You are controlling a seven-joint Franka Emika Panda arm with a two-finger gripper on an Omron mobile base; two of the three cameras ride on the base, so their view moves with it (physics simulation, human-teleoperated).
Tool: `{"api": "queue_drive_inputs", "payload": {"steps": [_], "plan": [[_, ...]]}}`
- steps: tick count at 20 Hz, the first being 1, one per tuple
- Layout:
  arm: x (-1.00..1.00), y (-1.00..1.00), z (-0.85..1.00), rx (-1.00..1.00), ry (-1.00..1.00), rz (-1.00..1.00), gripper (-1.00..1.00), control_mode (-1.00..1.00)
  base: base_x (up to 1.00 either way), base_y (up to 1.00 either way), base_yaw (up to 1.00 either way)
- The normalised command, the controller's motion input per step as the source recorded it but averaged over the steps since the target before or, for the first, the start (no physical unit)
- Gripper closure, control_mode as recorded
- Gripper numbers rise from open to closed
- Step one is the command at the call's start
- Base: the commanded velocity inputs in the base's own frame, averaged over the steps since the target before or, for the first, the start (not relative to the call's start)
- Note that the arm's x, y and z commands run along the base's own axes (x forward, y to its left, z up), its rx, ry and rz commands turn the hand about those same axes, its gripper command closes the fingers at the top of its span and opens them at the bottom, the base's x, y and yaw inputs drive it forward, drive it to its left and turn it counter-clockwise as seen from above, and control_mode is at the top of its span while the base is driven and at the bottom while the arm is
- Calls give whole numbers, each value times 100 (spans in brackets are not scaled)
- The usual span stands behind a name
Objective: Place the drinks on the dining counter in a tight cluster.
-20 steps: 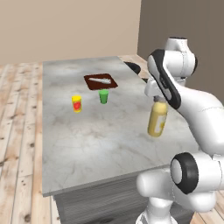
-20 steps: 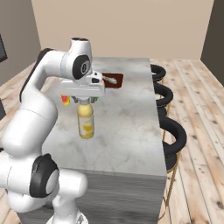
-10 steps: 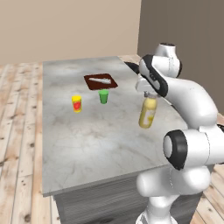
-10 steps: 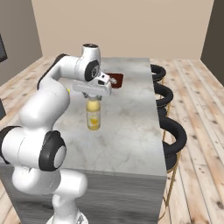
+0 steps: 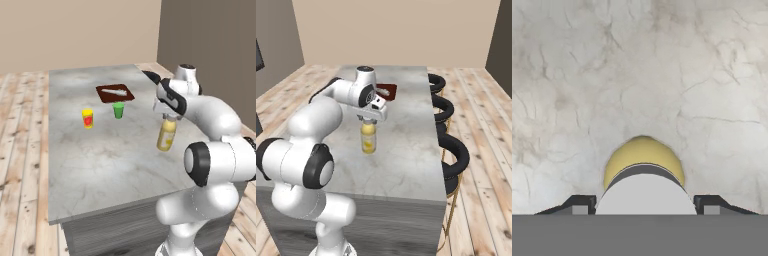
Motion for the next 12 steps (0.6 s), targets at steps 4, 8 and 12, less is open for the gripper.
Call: {"api": "queue_drive_inputs", "payload": {"steps": [4, 8, 12], "plan": [[12, 3, -15, -26, 15, -4, 100, -100, 0, 0, 0], [3, 3, -36, -10, 8, 0, 100, -100, 0, 0, 0], [0, 0, -15, 7, 1, 0, 100, -100, 0, 0, 0]]}}
